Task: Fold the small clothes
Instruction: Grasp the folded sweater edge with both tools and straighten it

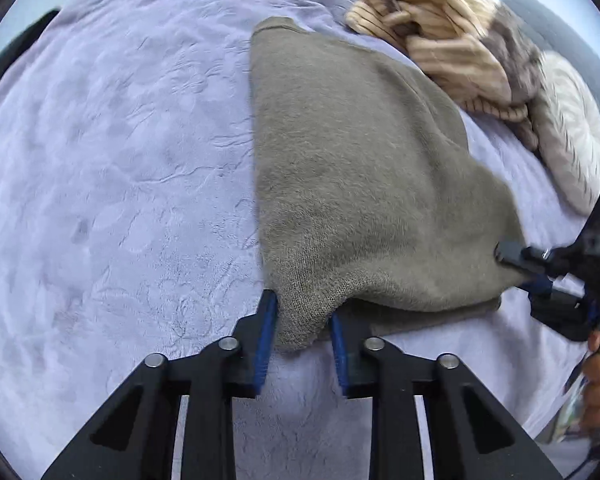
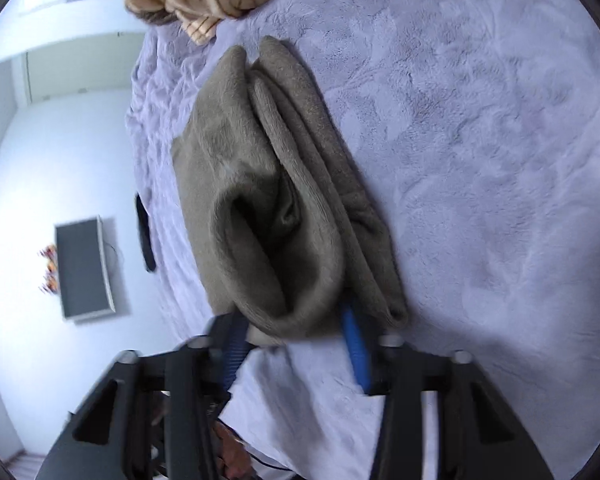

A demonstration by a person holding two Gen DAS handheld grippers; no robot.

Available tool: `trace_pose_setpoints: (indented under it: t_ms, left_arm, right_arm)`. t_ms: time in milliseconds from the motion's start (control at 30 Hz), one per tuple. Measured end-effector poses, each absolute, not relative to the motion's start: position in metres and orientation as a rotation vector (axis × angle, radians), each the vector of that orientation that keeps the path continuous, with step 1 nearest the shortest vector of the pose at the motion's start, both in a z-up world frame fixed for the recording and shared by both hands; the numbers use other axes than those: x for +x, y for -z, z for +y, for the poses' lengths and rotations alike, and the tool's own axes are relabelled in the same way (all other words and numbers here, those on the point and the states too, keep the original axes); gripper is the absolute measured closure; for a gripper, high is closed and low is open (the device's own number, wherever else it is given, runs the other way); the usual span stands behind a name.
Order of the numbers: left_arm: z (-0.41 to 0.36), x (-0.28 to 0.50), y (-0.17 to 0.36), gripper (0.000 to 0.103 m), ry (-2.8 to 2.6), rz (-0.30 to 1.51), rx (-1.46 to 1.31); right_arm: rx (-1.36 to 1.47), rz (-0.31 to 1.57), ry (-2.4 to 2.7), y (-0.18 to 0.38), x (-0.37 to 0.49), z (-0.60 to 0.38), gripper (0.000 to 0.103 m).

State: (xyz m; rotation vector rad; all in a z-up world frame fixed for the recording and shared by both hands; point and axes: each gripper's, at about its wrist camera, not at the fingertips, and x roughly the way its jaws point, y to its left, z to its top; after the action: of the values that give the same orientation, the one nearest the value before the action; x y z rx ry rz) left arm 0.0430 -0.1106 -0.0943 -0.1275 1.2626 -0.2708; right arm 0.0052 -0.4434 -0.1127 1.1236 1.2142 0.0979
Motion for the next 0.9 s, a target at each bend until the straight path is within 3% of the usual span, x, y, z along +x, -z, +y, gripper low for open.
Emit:
trace_pose_setpoints:
  t_ms: [267, 500, 567, 700, 900]
  left_arm:
    - [-0.089, 0.034, 0.087, 0.086, 0.262, 1.243, -0.203]
    - [-0.071, 0.017, 0.121, 0.086, 0.201, 1.328, -0.200]
    - [-0.057, 0.013, 0.115, 0.086, 0.170, 1.334, -0.219]
    - [-0.042, 0.017, 0.091, 0.086, 0.160, 1.314, -0.210]
    - [-0.062, 0.054, 0.076, 0.085, 0.214, 1.259, -0.200]
  right_arm:
    - [0.996, 1.186, -0.144, 0.078, 0.001, -0.424, 0.091]
    - [0.898, 1.290, -0.043, 0.126, -0.012, -0.427, 0.091]
    - [0.900, 1.284, -0.041, 0.122, -0.012, -0.429, 0.089]
    - [0.770, 1.331, -0.011, 0.102, -0.016, -0.429, 0.071]
    - [0.639, 1.258, -0.057, 0.053, 0.003, -0.426, 0.071]
